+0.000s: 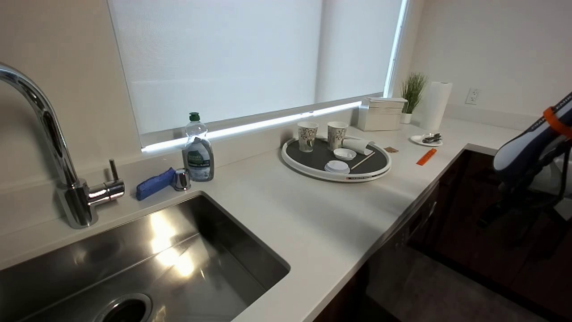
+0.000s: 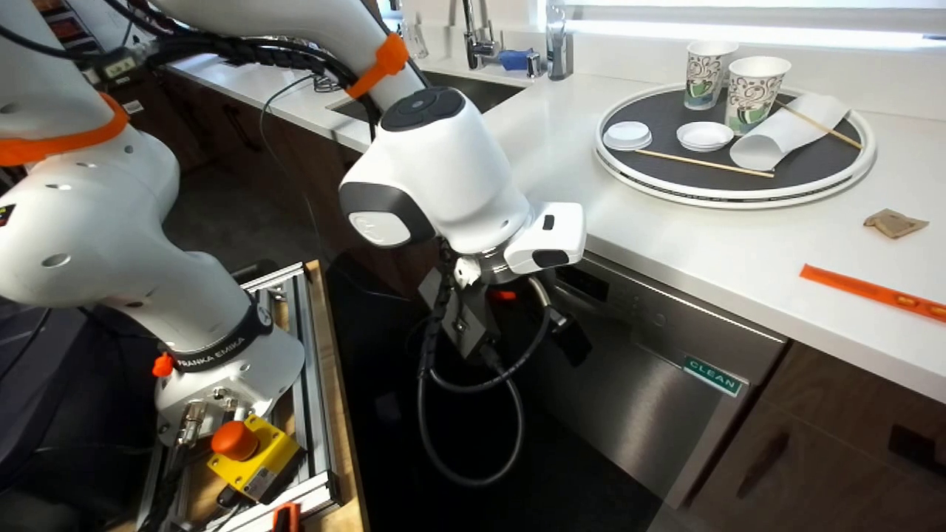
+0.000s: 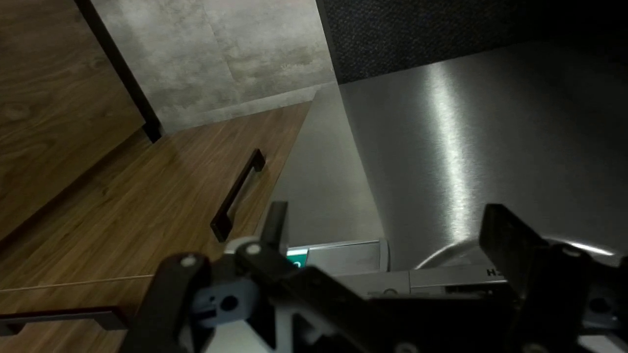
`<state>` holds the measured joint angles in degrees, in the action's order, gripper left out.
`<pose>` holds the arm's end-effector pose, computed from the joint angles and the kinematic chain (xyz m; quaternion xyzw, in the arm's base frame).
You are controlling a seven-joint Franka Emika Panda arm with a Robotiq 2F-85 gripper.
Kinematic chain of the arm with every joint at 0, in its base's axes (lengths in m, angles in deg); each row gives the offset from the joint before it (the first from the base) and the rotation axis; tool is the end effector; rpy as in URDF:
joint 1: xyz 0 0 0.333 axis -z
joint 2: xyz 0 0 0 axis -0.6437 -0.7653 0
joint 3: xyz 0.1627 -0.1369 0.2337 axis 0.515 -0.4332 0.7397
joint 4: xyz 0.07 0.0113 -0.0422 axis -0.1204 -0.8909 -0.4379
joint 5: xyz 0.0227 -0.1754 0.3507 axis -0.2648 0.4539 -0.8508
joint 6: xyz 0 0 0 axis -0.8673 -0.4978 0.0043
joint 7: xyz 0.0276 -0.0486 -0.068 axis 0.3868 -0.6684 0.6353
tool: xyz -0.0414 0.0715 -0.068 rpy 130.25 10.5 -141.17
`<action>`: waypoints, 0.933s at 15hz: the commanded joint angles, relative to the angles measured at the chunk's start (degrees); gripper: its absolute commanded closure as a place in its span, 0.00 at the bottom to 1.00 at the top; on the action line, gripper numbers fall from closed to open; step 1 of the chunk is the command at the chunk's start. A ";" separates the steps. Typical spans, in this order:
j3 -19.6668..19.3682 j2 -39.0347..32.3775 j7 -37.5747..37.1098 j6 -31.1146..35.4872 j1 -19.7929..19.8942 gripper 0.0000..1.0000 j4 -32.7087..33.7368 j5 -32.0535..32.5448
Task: Press a button on the dishwasher
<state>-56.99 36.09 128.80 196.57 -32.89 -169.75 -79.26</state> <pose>0.3849 -0.2053 0.2301 0.9857 0.0634 0.1357 0.0775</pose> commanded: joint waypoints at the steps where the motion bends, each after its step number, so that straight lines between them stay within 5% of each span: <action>1: 8.27 -6.58 7.95 -1.57 7.46 0.00 7.01 -11.38; 5: 17.76 -14.94 17.40 -3.26 18.76 0.00 14.91 -19.99; 9: 23.14 -23.85 23.47 -3.69 27.62 0.00 21.06 -20.78; 10: 23.66 -25.95 24.02 -3.84 28.96 0.00 22.36 -19.92; 11: 21.49 -21.03 20.72 -2.41 25.66 0.00 18.19 -18.95; 14: 22.68 -25.42 22.42 -2.41 28.21 0.00 21.18 -18.95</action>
<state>-34.30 10.65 151.22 194.16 -4.68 -148.55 -98.21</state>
